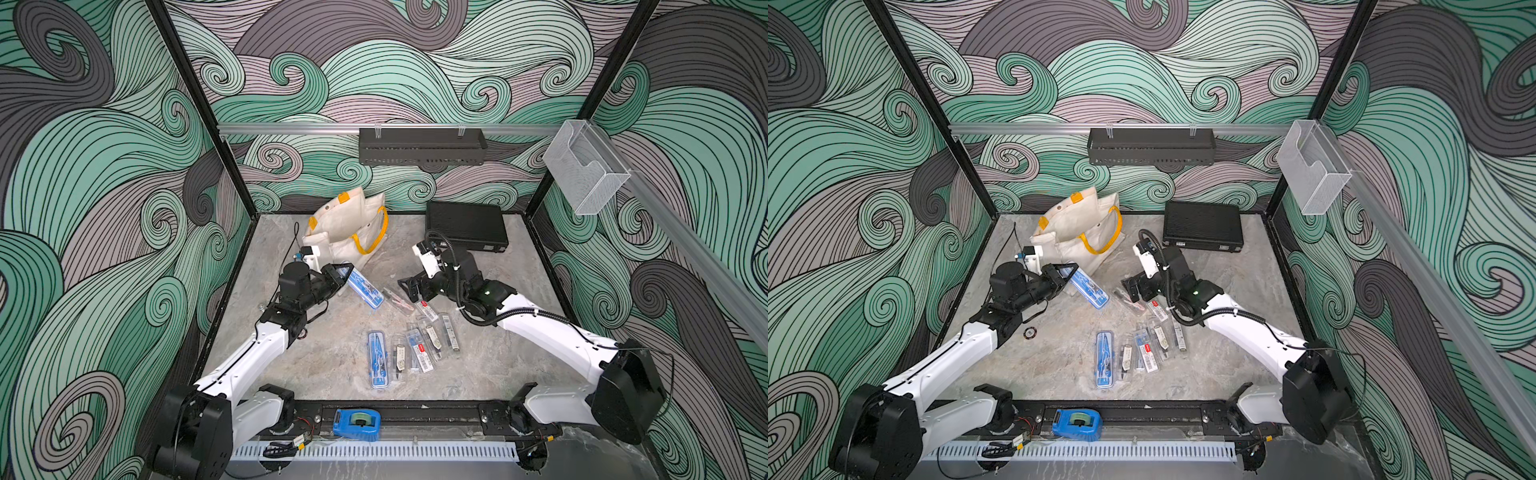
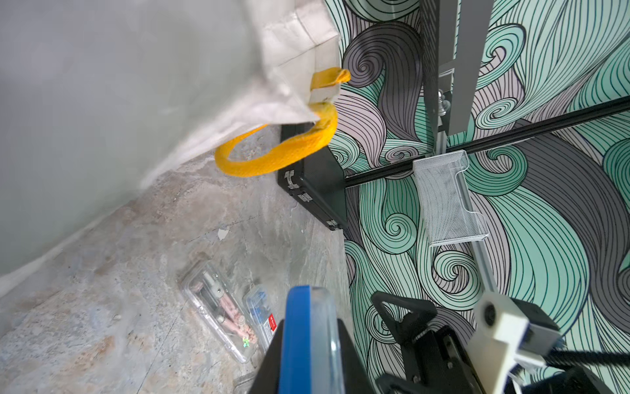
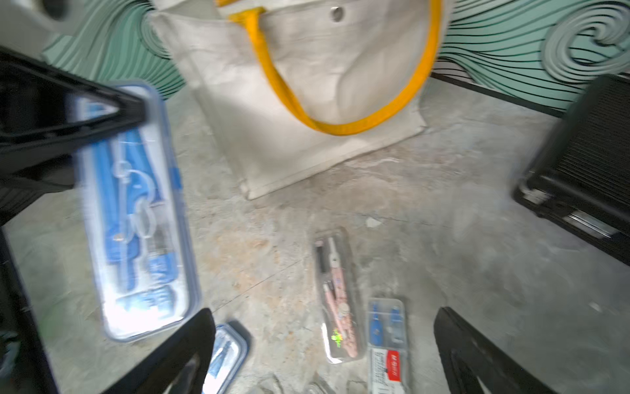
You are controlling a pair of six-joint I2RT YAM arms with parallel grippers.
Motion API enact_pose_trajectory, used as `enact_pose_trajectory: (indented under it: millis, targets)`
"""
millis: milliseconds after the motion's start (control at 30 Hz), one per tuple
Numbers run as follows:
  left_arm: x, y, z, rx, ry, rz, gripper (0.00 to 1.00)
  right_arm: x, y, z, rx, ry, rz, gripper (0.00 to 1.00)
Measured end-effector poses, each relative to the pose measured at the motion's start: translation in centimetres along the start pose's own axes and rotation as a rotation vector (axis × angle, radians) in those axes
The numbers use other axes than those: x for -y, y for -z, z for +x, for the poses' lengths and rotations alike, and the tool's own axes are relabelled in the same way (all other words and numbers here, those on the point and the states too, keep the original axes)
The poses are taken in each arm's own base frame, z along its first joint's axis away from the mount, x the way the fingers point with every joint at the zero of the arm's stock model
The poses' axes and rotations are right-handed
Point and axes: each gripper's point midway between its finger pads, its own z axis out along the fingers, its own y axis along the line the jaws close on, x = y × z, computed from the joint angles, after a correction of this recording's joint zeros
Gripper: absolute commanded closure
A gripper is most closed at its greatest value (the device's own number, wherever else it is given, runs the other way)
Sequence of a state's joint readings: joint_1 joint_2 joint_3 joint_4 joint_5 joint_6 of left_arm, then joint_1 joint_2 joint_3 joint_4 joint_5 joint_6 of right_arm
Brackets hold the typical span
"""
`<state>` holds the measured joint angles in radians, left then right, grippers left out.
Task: Put the compass set into the canvas bag
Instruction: Place the compass set in the canvas bag.
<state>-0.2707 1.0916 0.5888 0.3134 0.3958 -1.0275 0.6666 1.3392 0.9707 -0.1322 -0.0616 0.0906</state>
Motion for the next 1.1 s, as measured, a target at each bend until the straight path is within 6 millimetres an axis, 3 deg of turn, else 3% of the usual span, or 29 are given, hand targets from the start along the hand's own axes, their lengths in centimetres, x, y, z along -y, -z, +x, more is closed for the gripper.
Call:
enact_pose_trajectory:
  millis: [100, 300, 433, 567, 833, 1100]
  targets:
    - [1.8, 0.0, -1.1, 0.015, -0.02, 0.028, 0.89, 2.4, -0.2, 0.8, -0.039, -0.039, 0.098, 0.0]
    - [6.5, -0.6, -4.2, 0.054, -0.089, 0.091, 0.9, 5.5, -2.7, 5.3, -0.2, -0.131, 0.2, 0.0]
    - [8.9, -1.1, -6.6, 0.096, -0.154, 0.108, 0.9, 6.0, -4.1, 7.9, -0.286, -0.163, 0.219, 0.0]
    - [10.0, -1.6, -10.4, 0.151, -0.197, 0.094, 0.9, 5.8, -4.5, 8.5, -0.305, -0.176, 0.211, 0.0]
    - [8.3, -1.5, -18.7, 0.271, -0.242, 0.013, 0.9, 5.6, -5.0, 8.6, -0.303, -0.179, 0.195, 0.0]
    - [5.4, -4.6, -21.1, 0.237, -0.421, -0.117, 0.91, 5.4, -5.6, 9.4, -0.328, -0.185, 0.18, 0.0]
